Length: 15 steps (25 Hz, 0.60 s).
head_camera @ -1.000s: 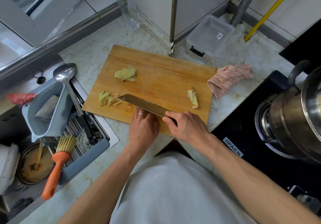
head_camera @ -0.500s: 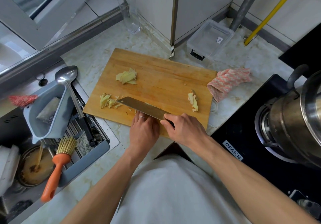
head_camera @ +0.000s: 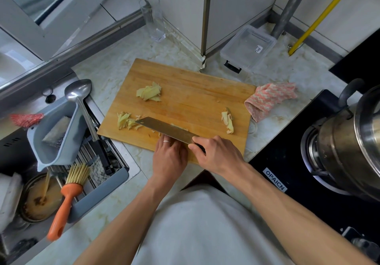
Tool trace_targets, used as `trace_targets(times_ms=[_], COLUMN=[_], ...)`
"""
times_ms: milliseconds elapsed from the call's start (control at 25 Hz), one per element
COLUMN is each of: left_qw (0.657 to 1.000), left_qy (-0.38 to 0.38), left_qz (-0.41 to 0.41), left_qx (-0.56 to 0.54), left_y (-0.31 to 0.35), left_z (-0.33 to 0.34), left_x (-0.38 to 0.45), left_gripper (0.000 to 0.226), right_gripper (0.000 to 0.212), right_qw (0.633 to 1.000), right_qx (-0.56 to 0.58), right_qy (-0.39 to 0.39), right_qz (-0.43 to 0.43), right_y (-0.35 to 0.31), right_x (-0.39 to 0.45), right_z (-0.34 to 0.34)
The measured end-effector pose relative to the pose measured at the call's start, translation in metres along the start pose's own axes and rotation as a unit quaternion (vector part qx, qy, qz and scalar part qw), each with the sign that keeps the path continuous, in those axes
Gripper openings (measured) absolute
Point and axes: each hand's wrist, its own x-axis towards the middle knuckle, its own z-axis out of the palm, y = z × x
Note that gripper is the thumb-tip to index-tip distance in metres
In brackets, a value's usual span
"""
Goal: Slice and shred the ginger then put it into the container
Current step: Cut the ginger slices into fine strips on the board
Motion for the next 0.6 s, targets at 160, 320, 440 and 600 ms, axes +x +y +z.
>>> trace_targets(times_ms=[160,320,440,600], left_qw=[1.000,1.000,1.000,1.000], left_qy=[-0.009,-0.011,-0.020,-0.026], left_qz=[-0.002,0.000,0.004,-0.002], left_qx=[-0.002,-0.010,-0.012,-0.009], left_y=[0.0006,0.0007,-0.0006,-0.0015], left_z=[-0.0015,-0.0021,-0.0003,-0.0008], left_x=[0.0013,0.0007,-0.0004,-0.0002], left_gripper=[0.032,0.033,0.035,0.038], right_gripper=[0.036,0.036,0.038,0.039], right_qw=[1.000,1.000,1.000,1.000], right_qx=[-0.005,-0.006,0.002,-0.001], right_qy=[-0.004,0.007,0.012,0.003], right_qz=[0.008,-0.007,-0.002,-0.006], right_y=[-0.0020,-0.0043,-0.0023,-0.0006], right_x=[0.0073,0.0056,0.0015,0.0001], right_z=[0.0009,0.0068,0.0040,0.0020])
